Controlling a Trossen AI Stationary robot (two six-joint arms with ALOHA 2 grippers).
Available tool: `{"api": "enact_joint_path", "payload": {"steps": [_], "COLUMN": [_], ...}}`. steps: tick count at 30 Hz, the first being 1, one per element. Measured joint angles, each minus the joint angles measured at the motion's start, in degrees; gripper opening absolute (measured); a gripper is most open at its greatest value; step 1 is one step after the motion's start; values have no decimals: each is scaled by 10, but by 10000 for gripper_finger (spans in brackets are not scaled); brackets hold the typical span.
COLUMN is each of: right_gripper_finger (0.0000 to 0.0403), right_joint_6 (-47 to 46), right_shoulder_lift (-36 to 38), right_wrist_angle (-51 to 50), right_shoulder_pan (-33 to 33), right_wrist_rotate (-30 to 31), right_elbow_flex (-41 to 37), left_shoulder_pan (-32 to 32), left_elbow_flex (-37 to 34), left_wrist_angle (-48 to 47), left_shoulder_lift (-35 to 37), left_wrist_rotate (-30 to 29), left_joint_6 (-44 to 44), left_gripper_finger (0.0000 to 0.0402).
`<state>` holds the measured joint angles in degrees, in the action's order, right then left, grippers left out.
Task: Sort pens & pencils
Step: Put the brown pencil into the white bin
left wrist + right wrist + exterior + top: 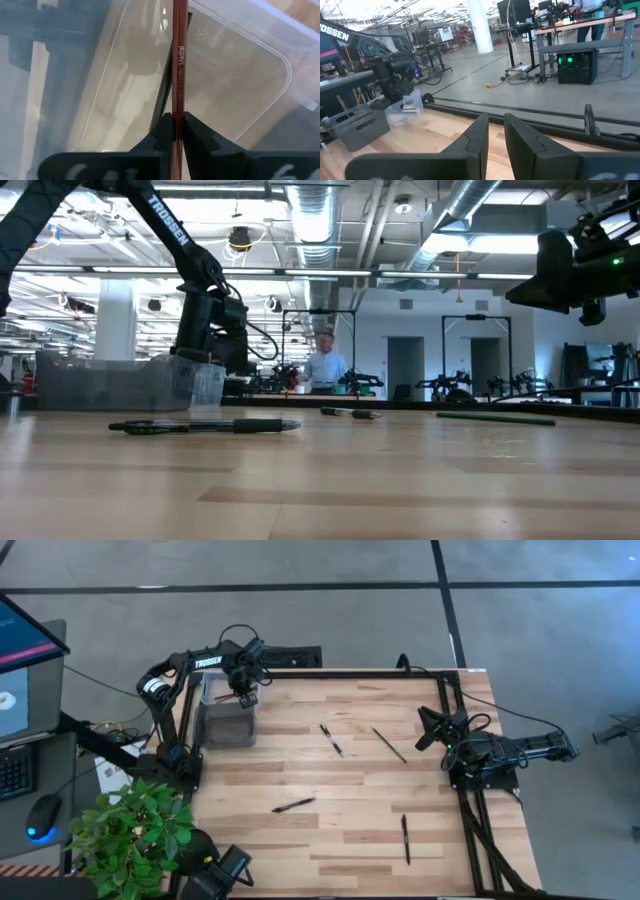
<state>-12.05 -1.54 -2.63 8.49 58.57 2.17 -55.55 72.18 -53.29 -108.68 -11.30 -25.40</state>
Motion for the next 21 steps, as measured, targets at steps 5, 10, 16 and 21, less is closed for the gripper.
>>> {"api": "enact_joint_path", "payload": {"steps": [5, 10, 16, 21], "right_gripper_finger": [82, 82, 82, 82], "right_joint_6": [0, 0, 0, 0], "right_shoulder_lift": [0, 0, 0, 0], "right_wrist_angle": [0, 0, 0, 0], "right_shoulder_pan": [0, 0, 0, 0], "right_wrist_rotate": [0, 0, 0, 0], "right_elbow_flex": [0, 0, 0, 0], "left_shoulder_pan": [0, 1, 1, 1], "left_elbow_flex": [0, 0, 0, 0], "left_wrist_angle": [-1, -7, -13, -29], "left_shoulder_lift": [0, 0, 2, 4], "left_wrist_rotate": [-1, -3, -2, -5], "left_joint_6": [7, 5, 4, 16], "left_gripper_finger": [13, 19, 63, 84]}}
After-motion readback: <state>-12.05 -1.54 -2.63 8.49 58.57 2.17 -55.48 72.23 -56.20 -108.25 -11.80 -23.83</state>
